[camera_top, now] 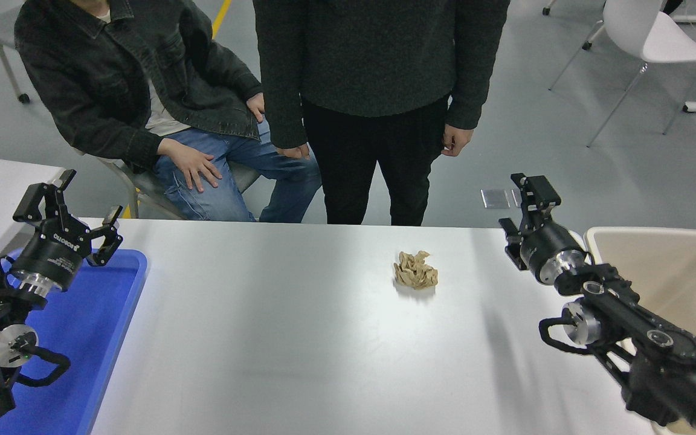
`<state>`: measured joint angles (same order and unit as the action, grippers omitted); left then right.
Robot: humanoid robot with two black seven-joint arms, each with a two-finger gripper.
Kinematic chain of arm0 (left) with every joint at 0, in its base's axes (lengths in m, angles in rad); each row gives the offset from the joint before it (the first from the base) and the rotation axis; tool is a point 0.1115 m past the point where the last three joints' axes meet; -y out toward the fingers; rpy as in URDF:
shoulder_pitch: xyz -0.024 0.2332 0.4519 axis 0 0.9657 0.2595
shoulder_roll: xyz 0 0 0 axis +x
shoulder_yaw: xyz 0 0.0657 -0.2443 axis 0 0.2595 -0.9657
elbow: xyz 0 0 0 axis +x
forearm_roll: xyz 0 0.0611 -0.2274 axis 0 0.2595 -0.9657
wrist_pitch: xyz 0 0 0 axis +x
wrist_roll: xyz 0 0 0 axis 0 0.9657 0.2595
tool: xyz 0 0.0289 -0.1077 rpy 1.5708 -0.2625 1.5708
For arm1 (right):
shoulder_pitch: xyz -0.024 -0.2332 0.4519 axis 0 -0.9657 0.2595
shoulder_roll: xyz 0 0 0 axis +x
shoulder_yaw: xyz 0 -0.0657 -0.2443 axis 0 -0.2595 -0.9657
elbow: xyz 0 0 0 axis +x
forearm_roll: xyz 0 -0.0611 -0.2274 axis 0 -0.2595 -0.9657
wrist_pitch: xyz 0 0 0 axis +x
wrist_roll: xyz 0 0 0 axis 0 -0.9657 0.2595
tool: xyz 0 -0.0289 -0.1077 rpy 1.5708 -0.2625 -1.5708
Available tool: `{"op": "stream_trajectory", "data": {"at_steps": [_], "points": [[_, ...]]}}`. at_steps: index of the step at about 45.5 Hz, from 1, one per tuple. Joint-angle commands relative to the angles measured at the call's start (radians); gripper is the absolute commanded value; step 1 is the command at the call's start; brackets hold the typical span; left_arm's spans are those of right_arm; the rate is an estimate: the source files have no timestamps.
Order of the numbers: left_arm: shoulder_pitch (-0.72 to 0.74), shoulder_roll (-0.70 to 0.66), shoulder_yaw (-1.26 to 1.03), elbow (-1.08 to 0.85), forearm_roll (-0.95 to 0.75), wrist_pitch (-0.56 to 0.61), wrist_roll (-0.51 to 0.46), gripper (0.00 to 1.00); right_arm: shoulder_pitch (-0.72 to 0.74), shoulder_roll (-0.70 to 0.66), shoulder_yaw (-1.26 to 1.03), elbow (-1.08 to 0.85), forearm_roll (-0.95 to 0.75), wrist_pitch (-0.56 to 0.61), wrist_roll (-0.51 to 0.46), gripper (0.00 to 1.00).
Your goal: Clean the table surface
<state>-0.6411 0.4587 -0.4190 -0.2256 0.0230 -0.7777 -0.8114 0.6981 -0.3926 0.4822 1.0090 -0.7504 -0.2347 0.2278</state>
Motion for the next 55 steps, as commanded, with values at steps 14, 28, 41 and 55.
{"op": "stream_trajectory", "data": {"at_steps": [14, 28, 41, 55], "points": [[0.0, 0.0, 0.0, 0.0, 0.0, -0.002, 0.0, 1.0, 0.311, -0.025, -0.594, -0.001, -0.142, 0.005, -0.01, 1.0], [0.0, 0.0, -0.001, 0.0, 0.0, -0.002, 0.0, 1.0, 0.412, 0.093, -0.813, -0.127, -0.175, 0.031, -0.099, 1.0], [0.0, 0.0, -0.001, 0.0, 0.0, -0.002, 0.0, 1.0, 0.419, 0.242, -0.881, -0.277, -0.162, 0.089, -0.136, 1.0], [0.0, 0.0, -0.001, 0.0, 0.0, -0.002, 0.0, 1.0, 0.391, 0.308, -0.884, -0.365, -0.173, 0.12, -0.143, 1.0]]}}
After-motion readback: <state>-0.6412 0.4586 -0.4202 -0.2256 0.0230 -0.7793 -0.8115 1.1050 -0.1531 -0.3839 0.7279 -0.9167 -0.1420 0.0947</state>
